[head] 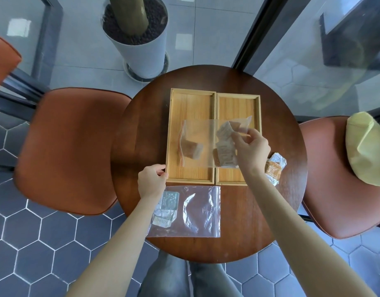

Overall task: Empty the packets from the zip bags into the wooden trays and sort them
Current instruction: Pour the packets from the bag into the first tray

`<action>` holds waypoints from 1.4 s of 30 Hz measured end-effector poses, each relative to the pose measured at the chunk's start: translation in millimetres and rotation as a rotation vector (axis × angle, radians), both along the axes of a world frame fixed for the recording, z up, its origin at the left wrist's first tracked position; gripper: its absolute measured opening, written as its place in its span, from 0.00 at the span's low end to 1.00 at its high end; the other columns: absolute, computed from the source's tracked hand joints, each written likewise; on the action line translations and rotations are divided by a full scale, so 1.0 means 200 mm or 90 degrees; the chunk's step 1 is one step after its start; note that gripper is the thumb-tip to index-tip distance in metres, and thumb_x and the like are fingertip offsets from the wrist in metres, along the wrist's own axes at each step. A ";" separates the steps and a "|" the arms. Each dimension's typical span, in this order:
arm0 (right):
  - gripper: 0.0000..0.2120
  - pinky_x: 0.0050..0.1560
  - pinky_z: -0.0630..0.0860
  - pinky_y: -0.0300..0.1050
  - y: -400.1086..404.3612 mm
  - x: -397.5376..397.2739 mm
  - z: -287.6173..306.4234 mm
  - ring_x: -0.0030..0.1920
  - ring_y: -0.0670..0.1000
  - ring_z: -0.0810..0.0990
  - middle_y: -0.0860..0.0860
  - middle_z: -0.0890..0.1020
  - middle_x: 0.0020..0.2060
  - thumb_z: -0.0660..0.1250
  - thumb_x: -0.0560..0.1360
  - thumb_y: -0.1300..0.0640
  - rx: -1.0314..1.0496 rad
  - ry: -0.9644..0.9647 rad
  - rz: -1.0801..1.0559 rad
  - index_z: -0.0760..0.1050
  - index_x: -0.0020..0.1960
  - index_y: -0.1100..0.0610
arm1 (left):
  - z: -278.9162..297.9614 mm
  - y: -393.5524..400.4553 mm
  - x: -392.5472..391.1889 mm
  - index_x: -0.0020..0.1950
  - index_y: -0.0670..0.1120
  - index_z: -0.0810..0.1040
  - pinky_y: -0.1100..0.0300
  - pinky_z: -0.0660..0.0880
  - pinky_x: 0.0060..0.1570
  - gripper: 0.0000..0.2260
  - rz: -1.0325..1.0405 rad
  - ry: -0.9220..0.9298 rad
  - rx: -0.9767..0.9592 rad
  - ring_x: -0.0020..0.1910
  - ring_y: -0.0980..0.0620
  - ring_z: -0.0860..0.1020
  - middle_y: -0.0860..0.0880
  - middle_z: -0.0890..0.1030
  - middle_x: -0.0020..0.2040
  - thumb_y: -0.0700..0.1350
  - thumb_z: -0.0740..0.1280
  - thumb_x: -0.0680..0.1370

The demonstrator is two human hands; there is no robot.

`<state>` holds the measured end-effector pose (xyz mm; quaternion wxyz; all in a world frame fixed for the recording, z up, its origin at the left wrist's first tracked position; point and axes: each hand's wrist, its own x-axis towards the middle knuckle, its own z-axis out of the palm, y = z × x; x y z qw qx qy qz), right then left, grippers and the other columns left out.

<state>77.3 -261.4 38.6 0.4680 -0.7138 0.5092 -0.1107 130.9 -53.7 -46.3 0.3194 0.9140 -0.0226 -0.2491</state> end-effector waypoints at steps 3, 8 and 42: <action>0.05 0.33 0.82 0.50 0.01 0.01 0.03 0.35 0.50 0.84 0.55 0.84 0.41 0.66 0.75 0.58 0.056 -0.033 -0.011 0.77 0.49 0.58 | 0.00 0.00 0.00 0.56 0.42 0.80 0.50 0.81 0.45 0.12 0.000 -0.006 0.005 0.47 0.45 0.82 0.43 0.83 0.52 0.40 0.69 0.74; 0.03 0.28 0.81 0.45 0.05 0.03 0.10 0.33 0.49 0.83 0.54 0.83 0.38 0.65 0.75 0.61 0.100 -0.078 -0.011 0.77 0.48 0.59 | -0.01 0.00 0.01 0.57 0.43 0.80 0.51 0.81 0.44 0.12 0.000 -0.003 0.011 0.47 0.46 0.82 0.43 0.83 0.52 0.40 0.69 0.74; 0.04 0.23 0.75 0.30 0.04 -0.35 0.13 0.29 0.40 0.81 0.46 0.84 0.32 0.65 0.73 0.56 0.695 -0.246 -0.192 0.77 0.47 0.55 | 0.25 -0.10 -0.08 0.66 0.48 0.69 0.52 0.73 0.56 0.31 0.261 0.623 -0.448 0.57 0.44 0.78 0.42 0.78 0.58 0.60 0.66 0.67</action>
